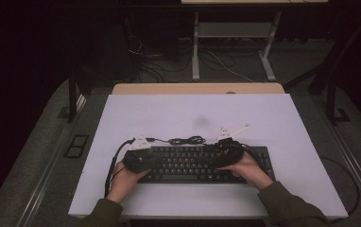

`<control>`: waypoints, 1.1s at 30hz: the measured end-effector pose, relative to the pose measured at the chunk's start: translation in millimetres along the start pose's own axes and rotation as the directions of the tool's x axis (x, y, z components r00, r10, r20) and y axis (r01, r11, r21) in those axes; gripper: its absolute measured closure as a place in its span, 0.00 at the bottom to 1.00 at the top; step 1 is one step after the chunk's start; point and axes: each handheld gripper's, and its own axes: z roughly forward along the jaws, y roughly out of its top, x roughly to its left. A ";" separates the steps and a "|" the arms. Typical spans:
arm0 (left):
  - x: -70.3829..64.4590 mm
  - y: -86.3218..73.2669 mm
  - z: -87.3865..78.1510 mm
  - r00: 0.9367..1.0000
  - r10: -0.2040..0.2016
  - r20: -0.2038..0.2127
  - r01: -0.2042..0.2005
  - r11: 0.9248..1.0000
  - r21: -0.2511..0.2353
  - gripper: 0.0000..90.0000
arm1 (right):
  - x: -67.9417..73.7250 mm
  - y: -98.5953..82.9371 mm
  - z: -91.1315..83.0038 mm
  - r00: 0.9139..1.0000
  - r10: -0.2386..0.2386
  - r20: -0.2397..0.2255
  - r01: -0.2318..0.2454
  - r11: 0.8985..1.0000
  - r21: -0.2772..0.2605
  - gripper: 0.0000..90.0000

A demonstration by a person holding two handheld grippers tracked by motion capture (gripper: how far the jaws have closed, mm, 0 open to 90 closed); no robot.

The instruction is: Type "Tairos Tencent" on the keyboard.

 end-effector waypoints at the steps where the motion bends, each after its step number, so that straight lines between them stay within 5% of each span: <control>1: 0.1 0.4 0.8 1.000 0.004 -0.002 -0.004 1.000 0.006 0.98 | 0.0 0.2 0.4 1.000 0.000 -0.001 0.000 1.000 0.002 0.41; 33: 0.0 1.7 6.3 1.000 0.008 0.014 -0.008 1.000 0.011 0.93 | 1.9 15.4 11.2 1.000 0.009 -0.017 -0.010 1.000 -0.016 0.41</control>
